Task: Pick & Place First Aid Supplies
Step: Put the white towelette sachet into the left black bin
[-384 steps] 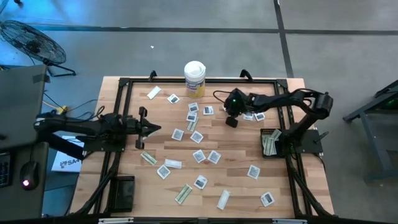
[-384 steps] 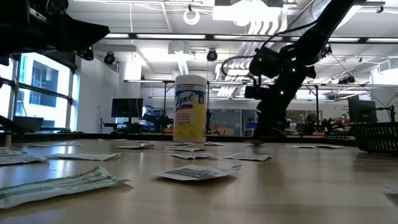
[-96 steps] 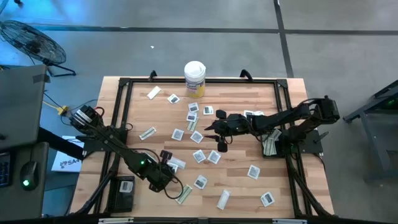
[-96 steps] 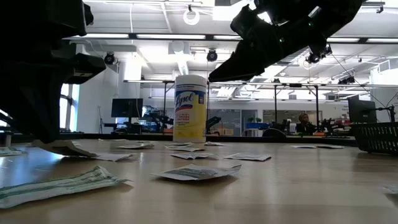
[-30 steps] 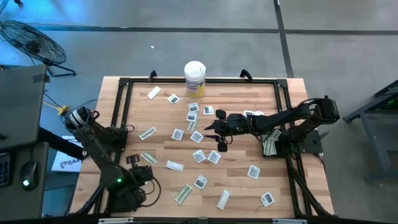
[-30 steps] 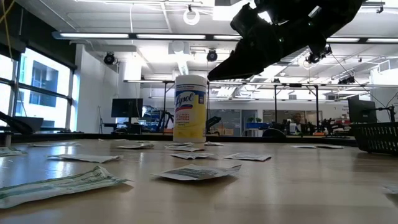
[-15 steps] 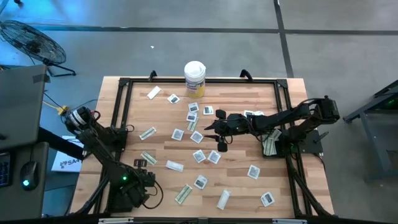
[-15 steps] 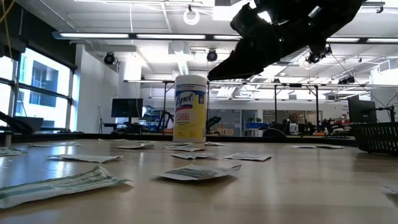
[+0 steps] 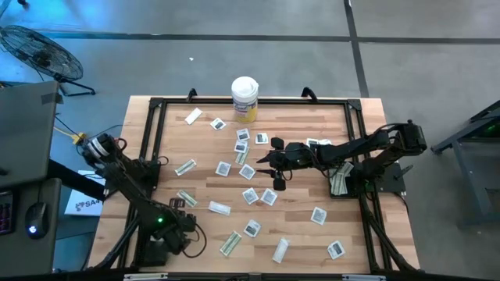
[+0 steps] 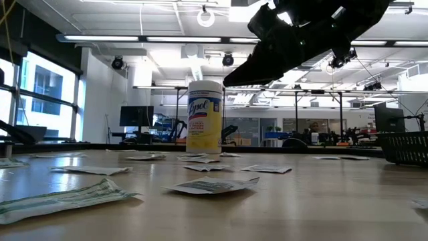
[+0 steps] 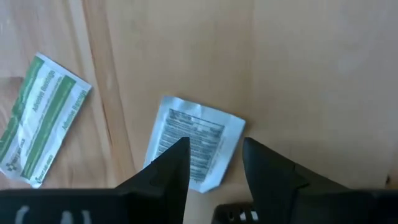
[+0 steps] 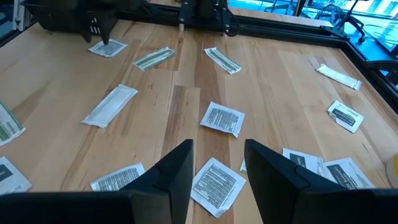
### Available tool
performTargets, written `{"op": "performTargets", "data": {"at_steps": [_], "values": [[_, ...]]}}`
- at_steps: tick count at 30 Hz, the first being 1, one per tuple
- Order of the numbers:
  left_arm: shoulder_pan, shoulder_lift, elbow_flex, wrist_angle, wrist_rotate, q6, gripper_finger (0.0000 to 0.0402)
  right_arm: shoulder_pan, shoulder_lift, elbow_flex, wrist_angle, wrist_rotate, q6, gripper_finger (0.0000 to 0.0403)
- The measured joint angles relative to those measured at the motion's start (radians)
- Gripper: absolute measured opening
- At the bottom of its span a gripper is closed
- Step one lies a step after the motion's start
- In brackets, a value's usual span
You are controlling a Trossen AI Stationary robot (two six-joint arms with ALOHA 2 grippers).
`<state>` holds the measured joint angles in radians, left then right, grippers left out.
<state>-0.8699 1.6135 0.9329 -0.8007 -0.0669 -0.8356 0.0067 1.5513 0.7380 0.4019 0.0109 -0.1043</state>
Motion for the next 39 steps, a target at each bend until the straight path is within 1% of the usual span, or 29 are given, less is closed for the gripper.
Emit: {"op": "performTargets", "data": {"at_steps": [4, 7, 9, 13, 18, 23, 27, 30, 34, 39], "values": [[0.05, 0.0, 0.0, 0.024, 0.023, 0.038, 0.0143, 0.0, 0.0, 0.0, 0.0, 0.0, 0.0, 0.0138], [0.071, 0.002, 0.0, 0.025, 0.063, 0.046, 0.0143, 0.0, 0.0, 0.0, 0.0, 0.0, 0.0, 0.0138], [0.073, 0.008, 0.0, 0.025, 0.09, 0.047, 0.0143, 0.0, 0.0, 0.0, 0.0, 0.0, 0.0, 0.0138], [0.071, 0.008, 0.0, 0.035, 0.104, 0.056, 0.0143, 0.0, 0.0, 0.0, -0.001, 0.0, 0.001, 0.0138], [0.065, 0.015, 0.0, 0.048, 0.109, 0.082, 0.0143, 0.001, 0.0, 0.0, -0.001, 0.0, 0.004, 0.0138], [0.042, 0.049, 0.0, 0.056, 0.08, 0.18, 0.0143, 0.001, 0.0, 0.0, -0.001, -0.002, 0.005, 0.0138], [0.045, 0.071, 0.004, 0.051, 0.084, 0.185, 0.0143, 0.001, 0.0, 0.0, -0.001, -0.002, 0.011, 0.0138], [0.043, 0.076, 0.005, 0.05, 0.055, 0.208, 0.014, 0.001, 0.0, 0.0, -0.001, -0.003, 0.011, 0.0138], [0.044, 0.076, 0.004, 0.049, 0.048, 0.236, 0.0113, 0.001, 0.0, 0.0, -0.001, -0.003, 0.011, 0.0138], [0.044, 0.077, 0.003, 0.049, 0.027, 0.265, 0.0055, 0.001, 0.0, 0.0, -0.001, -0.003, 0.011, 0.0138]]}}
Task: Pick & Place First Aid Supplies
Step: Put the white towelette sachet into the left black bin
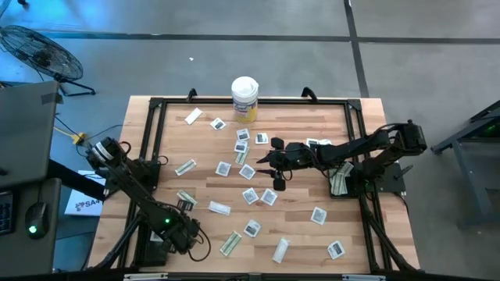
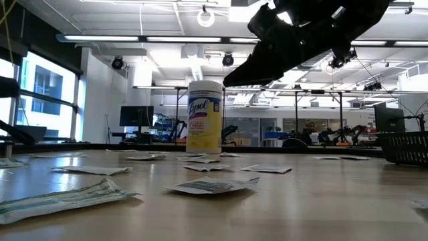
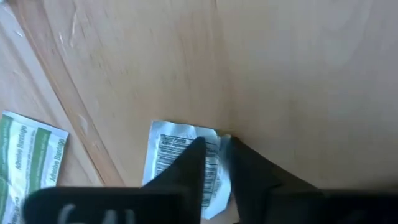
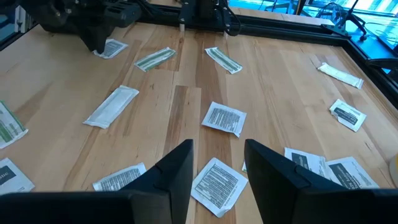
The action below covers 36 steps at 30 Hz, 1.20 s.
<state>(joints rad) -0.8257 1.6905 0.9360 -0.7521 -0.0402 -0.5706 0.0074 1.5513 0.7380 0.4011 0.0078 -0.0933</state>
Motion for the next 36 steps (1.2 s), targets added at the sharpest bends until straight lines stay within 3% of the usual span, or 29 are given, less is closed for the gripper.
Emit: {"op": "performTargets", "data": {"at_steps": [5, 11, 16, 22, 28, 31, 36], "values": [[0.0, 0.001, 0.0, -0.002, -0.019, 0.01, 0.0006, 0.0, 0.0, 0.0, 0.0, 0.0, 0.0, 0.0138], [0.0, -0.002, 0.015, -0.022, -0.051, 0.021, 0.0003, 0.0, 0.0, 0.0, 0.0, 0.0, 0.0, 0.0138], [0.003, 0.001, 0.133, -0.144, -0.071, -0.017, 0.0001, 0.0, 0.0, 0.0, 0.0, 0.0, 0.0, 0.0138], [-0.011, -0.001, 0.295, -0.32, -0.006, -0.224, 0.0001, 0.0, 0.0, 0.0, 0.0, 0.0, 0.006, 0.0138], [-0.126, -0.002, 0.349, -0.418, 0.132, -0.553, 0.0, 0.0, 0.0, 0.0, -0.01, 0.0, 0.007, 0.0138], [-0.219, -0.002, 0.338, -0.432, 0.098, -0.708, 0.0, 0.0, 0.0, 0.0, -0.009, -0.001, 0.007, 0.0138], [-0.326, -0.002, 0.291, -0.43, 0.002, -0.839, 0.0, 0.0, 0.0, 0.0, -0.003, -0.016, 0.008, 0.0138]]}}
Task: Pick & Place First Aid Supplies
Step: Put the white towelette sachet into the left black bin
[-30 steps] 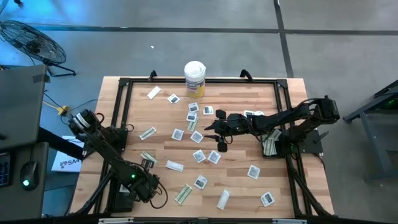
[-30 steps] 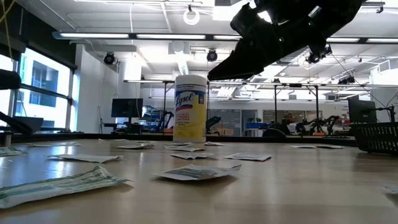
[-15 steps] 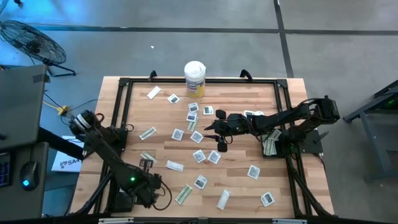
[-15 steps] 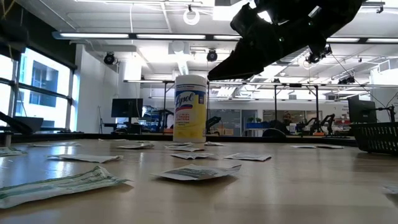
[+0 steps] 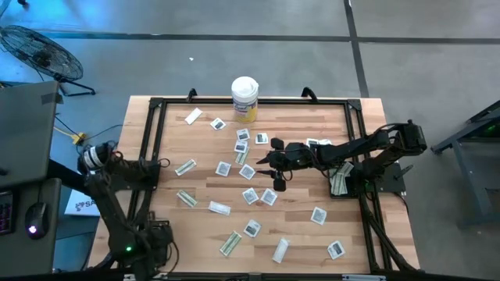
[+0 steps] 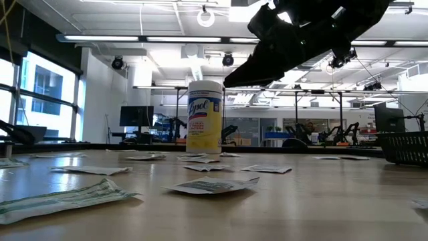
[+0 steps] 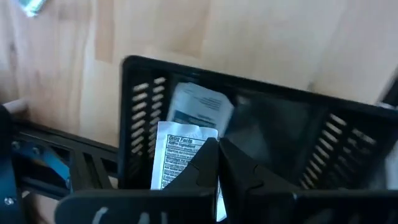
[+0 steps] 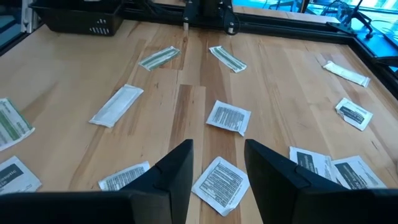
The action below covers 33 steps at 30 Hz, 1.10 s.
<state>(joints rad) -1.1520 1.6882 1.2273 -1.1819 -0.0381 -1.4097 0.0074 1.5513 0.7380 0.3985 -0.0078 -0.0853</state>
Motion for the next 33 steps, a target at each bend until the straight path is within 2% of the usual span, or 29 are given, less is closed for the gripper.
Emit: {"op": "performTargets", "data": {"at_steps": [5, 13, 18, 24, 33], "values": [[-0.007, -0.001, -0.034, 0.001, -0.052, -0.046, 0.0, 0.0, 0.0, 0.0, 0.027, -0.001, 0.0, 0.0138], [-0.006, -0.001, -0.077, -0.003, -0.024, -0.036, 0.0008, 0.0, 0.0, 0.0, 0.025, 0.0, 0.026, 0.0138], [0.011, -0.002, -0.078, -0.004, -0.014, -0.06, 0.0038, 0.0, 0.0, 0.0, 0.025, 0.0, 0.026, 0.0138], [0.071, -0.002, -0.078, 0.005, 0.054, -0.06, 0.0087, 0.0, 0.0, 0.0, 0.025, 0.0, 0.026, 0.0138], [0.194, -0.002, -0.001, 0.001, 0.1, 0.203, 0.0101, 0.0, 0.0, 0.0, 0.024, 0.0, 0.027, 0.0138]]}}
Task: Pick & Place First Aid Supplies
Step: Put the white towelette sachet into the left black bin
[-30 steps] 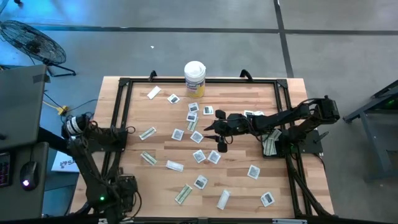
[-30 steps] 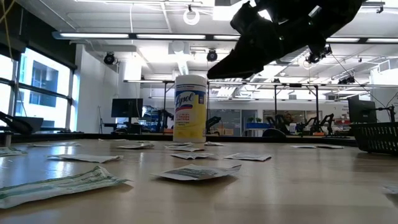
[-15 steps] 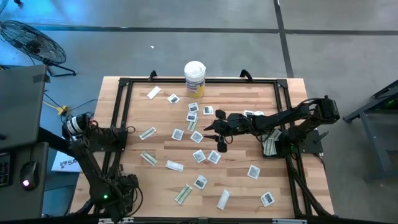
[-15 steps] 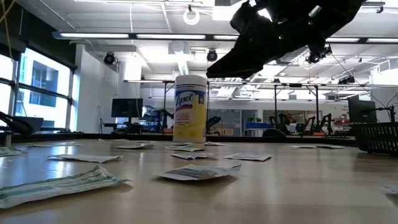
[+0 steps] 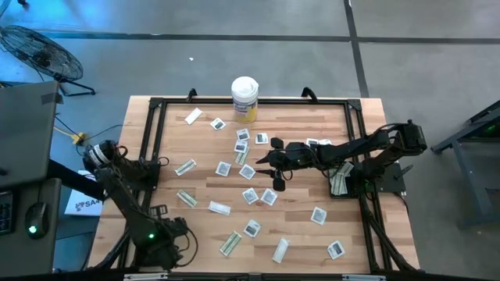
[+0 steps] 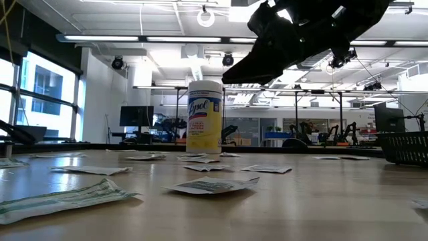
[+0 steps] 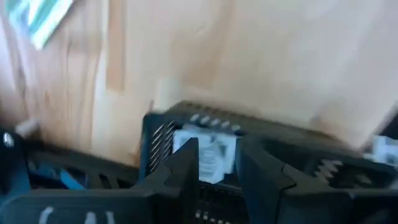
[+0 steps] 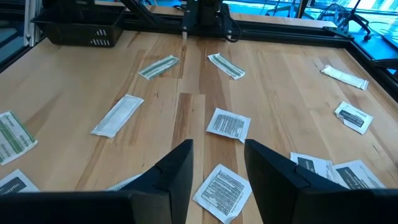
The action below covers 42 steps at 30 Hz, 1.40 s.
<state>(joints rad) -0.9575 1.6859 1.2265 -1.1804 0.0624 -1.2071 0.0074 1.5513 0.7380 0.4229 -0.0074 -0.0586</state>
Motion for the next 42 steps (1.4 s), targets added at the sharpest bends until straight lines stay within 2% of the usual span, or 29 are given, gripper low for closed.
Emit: {"op": "performTargets", "data": {"at_steps": [4, 10, 14, 20, 24, 28, 32, 35, 42], "values": [[0.056, 0.0, 0.061, 0.002, -0.075, 0.192, 0.0101, 0.0, 0.0, 0.0, 0.0, 0.0, 0.0, 0.0138], [0.15, 0.0, 0.092, 0.015, -0.384, 0.339, 0.0101, 0.029, 0.0, 0.0, 0.0, 0.019, -0.009, 0.0138], [0.227, 0.0, 0.092, 0.037, -0.463, 0.483, 0.0101, 0.051, 0.0, 0.0, 0.0, 0.026, -0.018, 0.0138], [0.352, 0.0, 0.088, 0.183, -0.495, 0.546, 0.0102, 0.077, 0.0, 0.0, 0.001, 0.037, -0.009, 0.0138], [0.418, 0.014, 0.088, 0.258, -0.51, 0.681, 0.0103, 0.097, 0.0, 0.0, 0.002, 0.093, 0.002, 0.0138], [0.469, 0.056, 0.086, 0.338, -0.44, 0.786, 0.0132, 0.114, 0.0, 0.0, 0.001, 0.108, 0.011, 0.0138], [0.481, 0.102, 0.05, 0.496, -0.382, 0.86, 0.0184, 0.129, 0.0, 0.0, -0.008, 0.11, 0.018, 0.0138], [0.493, 0.101, 0.015, 0.539, -0.368, 0.86, 0.0209, 0.14, 0.0, 0.0, -0.015, 0.117, 0.035, 0.0138], [0.493, 0.078, -0.068, 0.711, -0.352, 0.911, 0.0199, 0.156, 0.001, 0.0, -0.022, 0.148, 0.035, 0.0138]]}}
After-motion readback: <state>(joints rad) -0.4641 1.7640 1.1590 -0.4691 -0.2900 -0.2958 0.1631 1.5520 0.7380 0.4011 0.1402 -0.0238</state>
